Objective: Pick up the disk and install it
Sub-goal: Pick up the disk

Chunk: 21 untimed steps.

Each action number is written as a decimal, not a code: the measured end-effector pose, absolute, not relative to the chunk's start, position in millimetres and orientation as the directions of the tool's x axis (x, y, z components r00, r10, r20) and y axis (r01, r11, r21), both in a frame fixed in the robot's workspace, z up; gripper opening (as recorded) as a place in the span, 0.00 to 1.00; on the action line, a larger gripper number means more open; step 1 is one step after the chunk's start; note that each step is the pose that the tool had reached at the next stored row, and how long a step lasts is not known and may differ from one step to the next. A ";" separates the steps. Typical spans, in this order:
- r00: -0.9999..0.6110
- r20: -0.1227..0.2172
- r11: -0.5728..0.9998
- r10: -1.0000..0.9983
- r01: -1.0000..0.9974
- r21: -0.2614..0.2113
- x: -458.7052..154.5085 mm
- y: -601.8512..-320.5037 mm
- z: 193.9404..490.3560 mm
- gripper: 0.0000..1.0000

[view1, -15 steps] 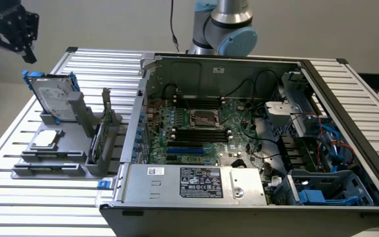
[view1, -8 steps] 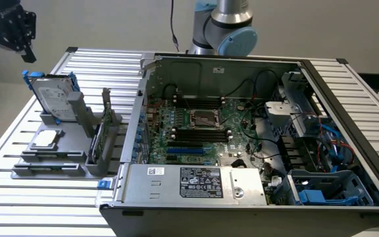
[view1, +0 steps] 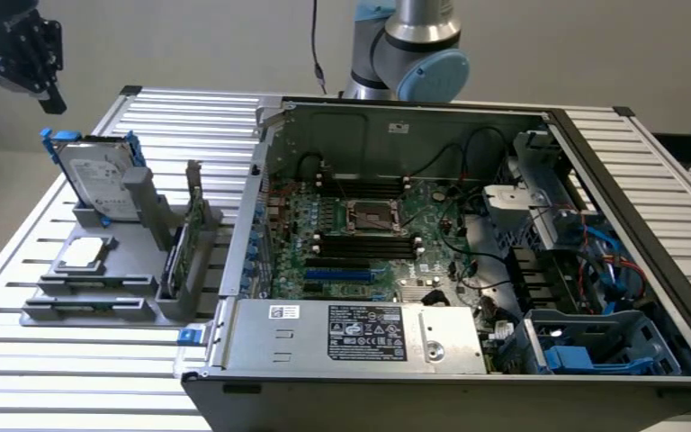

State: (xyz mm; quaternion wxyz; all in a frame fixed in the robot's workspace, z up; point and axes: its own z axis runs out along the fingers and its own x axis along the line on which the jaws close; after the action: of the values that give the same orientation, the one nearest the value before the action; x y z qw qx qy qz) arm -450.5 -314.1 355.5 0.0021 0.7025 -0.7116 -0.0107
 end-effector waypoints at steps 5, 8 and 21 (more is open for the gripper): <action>0.027 -0.012 -0.027 -1.000 -0.999 0.018 -446.7 -315.0 355.5 0.11; 0.034 -0.012 -0.034 -0.999 -0.999 0.018 -446.2 -319.5 355.5 0.11; 0.068 -0.012 -0.068 -0.998 -0.997 0.018 -441.5 -332.8 355.2 0.30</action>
State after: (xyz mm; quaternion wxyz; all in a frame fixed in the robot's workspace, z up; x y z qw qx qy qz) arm -441.5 -332.8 355.2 0.0024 0.7308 -0.6825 -0.0106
